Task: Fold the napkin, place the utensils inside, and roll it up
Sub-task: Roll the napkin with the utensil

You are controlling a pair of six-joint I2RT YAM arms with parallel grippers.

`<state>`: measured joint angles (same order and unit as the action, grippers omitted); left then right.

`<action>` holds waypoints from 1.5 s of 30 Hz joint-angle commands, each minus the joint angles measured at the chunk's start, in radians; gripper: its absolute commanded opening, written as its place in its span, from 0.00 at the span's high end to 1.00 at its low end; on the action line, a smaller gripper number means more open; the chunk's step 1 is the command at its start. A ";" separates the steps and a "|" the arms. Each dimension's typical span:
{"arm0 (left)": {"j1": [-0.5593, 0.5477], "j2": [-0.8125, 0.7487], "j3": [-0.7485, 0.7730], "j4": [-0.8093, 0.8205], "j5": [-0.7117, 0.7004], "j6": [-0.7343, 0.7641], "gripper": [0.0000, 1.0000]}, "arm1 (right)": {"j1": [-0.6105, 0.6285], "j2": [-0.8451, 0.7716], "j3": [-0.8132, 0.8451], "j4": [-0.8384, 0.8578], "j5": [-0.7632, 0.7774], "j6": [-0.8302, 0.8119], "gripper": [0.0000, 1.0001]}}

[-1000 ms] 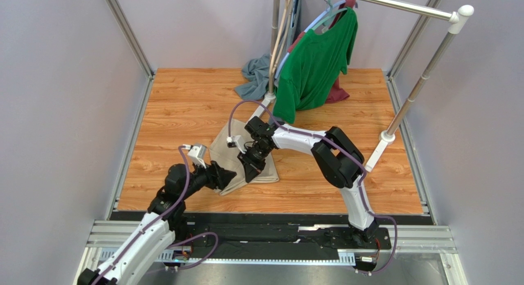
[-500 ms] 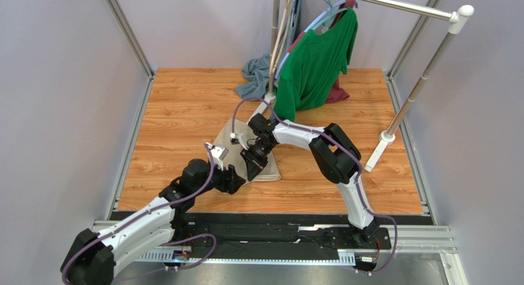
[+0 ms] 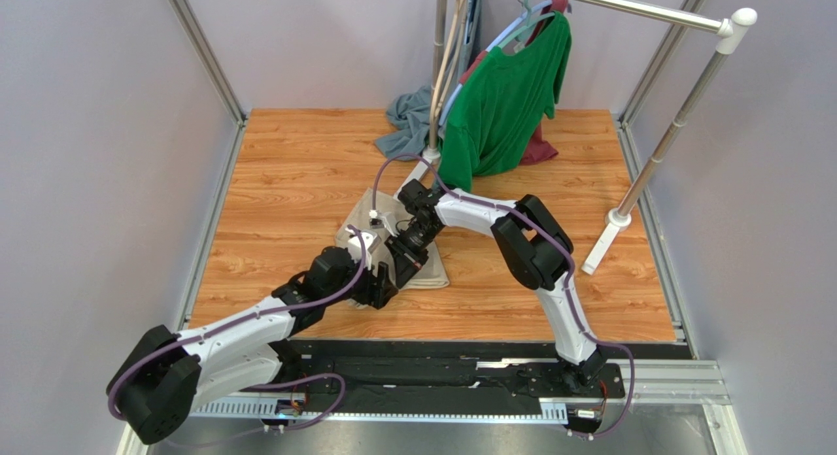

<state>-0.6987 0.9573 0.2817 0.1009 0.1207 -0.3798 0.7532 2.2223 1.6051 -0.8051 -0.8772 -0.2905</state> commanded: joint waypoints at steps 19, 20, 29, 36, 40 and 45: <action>-0.064 0.230 0.145 -0.043 -0.055 0.032 0.40 | -0.041 0.053 0.073 -0.062 -0.078 -0.042 1.00; -0.064 0.236 0.143 -0.043 -0.052 0.030 0.41 | -0.043 0.057 0.078 -0.065 -0.083 -0.045 1.00; -0.084 0.288 0.158 -0.070 -0.052 0.010 0.49 | -0.052 0.083 0.111 -0.089 -0.098 -0.055 1.00; -0.099 0.304 0.166 -0.086 -0.056 -0.002 0.61 | -0.066 0.083 0.122 -0.097 -0.118 -0.055 1.00; -0.102 0.314 0.157 -0.070 -0.029 -0.008 0.72 | -0.078 0.074 0.121 -0.098 -0.144 -0.058 0.98; -0.102 0.328 0.155 -0.063 -0.012 -0.019 0.91 | -0.101 0.024 0.093 -0.089 -0.152 -0.056 0.72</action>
<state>-0.7898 1.2610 0.4301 0.0662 0.0650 -0.3813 0.6788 2.2894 1.6840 -0.9222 -0.9920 -0.3309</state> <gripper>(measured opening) 0.142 0.196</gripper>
